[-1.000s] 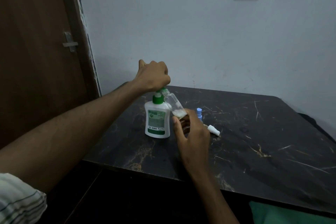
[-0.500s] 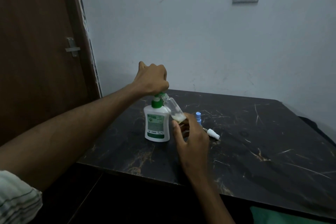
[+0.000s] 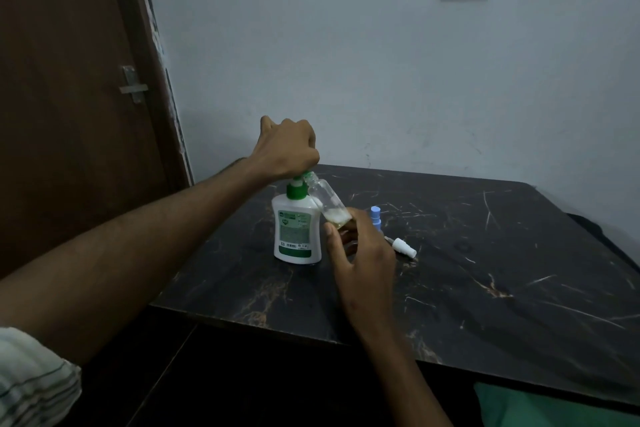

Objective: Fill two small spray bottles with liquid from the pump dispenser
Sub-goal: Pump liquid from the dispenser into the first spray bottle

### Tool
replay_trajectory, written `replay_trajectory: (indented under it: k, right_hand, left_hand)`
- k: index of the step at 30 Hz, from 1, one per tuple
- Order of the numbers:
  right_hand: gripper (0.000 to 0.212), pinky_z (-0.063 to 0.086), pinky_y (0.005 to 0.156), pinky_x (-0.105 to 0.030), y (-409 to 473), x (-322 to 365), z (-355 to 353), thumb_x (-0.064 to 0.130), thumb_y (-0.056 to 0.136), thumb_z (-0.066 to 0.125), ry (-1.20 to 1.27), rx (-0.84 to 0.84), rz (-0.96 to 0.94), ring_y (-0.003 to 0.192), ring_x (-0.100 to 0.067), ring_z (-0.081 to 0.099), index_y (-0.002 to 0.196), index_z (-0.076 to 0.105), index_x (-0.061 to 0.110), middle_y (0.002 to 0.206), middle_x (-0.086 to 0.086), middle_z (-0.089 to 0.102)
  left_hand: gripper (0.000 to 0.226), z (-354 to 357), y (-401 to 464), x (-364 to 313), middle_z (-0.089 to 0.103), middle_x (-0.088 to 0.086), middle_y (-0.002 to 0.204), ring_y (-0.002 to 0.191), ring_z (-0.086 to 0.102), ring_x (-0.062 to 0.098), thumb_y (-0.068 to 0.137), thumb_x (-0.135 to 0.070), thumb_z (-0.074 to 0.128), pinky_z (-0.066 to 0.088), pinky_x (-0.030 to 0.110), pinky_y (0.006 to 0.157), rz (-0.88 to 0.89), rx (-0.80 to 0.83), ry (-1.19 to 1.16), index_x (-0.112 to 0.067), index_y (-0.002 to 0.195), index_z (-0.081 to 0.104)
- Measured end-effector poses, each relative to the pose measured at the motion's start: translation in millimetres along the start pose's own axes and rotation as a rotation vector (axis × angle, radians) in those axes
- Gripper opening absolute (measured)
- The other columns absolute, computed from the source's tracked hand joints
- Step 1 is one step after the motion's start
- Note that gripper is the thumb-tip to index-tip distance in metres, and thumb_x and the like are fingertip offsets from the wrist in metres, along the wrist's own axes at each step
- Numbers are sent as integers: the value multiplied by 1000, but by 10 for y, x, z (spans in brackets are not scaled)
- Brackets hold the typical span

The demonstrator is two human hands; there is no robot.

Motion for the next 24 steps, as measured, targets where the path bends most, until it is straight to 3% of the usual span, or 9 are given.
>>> replay_trajectory:
  k: [11,19,24]
  right_hand:
    - [11,52,72,-21,2,-26,14,35,103,63,13,-11,0,87,-2,64,113,60,31,96,16,65]
    - [15,54,74,-21,17,-69,27,38,104,61,-10,-4,2,89,0,63,116,60,30,100,15,66]
    - [15,52,75,-17,10,-47,10,36,104,61,0,0,-3,90,0,63,117,61,28,101,14,66]
  left_hand:
    - [28,8,2,-3,72,-3,79,81,64,19,64,-28,46,31,50,99,-1,3,1,-19,75,70]
    - [18,-4,19,-35,72,-4,79,82,64,18,71,-21,55,31,49,98,3,-19,-22,-17,76,72]
    - [23,-46,7,-38,71,-4,76,81,64,17,65,-23,51,30,48,97,11,-19,-30,-17,74,71]
Point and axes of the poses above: each hand's wrist, its own y-axis towards the middle knuckle, its own z-axis out of the palm, x = y × z, the point moved 1 cm from there along y, towards the middle knuckle
